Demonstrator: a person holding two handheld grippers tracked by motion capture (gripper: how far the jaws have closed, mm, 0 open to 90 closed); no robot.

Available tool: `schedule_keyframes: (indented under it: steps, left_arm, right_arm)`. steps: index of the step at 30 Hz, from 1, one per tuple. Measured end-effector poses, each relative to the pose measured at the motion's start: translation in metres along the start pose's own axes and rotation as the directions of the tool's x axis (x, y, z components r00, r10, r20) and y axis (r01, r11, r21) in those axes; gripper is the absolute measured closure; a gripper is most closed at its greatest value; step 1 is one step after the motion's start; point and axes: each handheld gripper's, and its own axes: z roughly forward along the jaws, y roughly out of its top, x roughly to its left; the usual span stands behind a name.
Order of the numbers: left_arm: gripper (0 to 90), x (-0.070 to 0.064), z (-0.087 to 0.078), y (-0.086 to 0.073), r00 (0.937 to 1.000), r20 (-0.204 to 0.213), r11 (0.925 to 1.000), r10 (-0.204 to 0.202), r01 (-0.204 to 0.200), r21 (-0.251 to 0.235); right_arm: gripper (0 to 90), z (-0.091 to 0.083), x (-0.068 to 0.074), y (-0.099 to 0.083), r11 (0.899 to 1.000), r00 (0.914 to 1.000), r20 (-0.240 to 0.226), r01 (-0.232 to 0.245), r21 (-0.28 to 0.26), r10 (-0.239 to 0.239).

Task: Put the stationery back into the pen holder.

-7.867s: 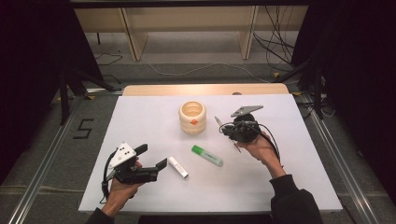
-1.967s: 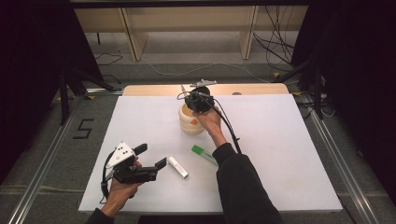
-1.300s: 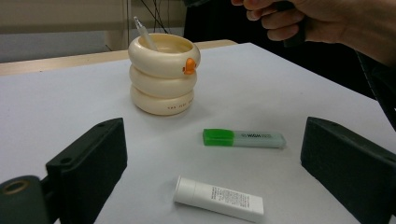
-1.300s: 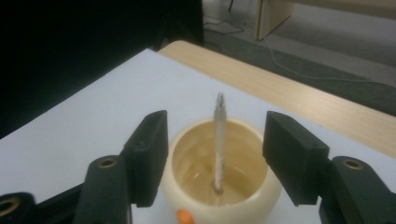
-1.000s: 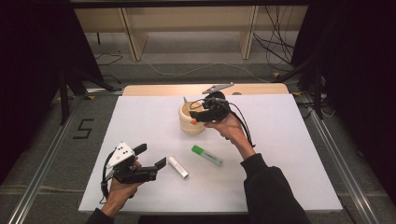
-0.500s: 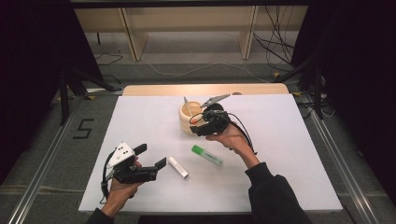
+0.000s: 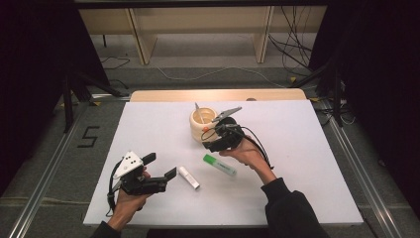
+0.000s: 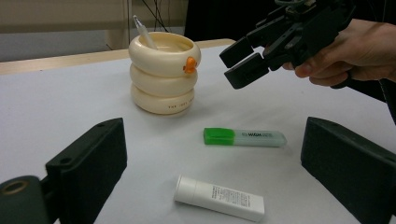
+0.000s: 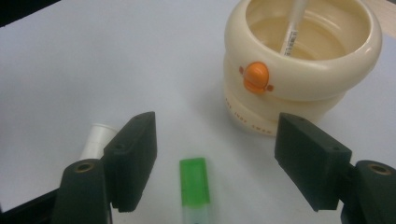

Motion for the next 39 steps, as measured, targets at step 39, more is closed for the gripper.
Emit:
schedule_keyframes:
  steps: [39]
  left_arm:
    - [6.5, 0.001, -0.001, 0.0, 1.0, -0.002, 1.0, 0.001, -0.001, 0.001]
  right_arm:
    - [30.1, 0.027, 0.008, -0.021, 0.979, 0.9989, -0.022, 0.045, 0.197, -0.041]
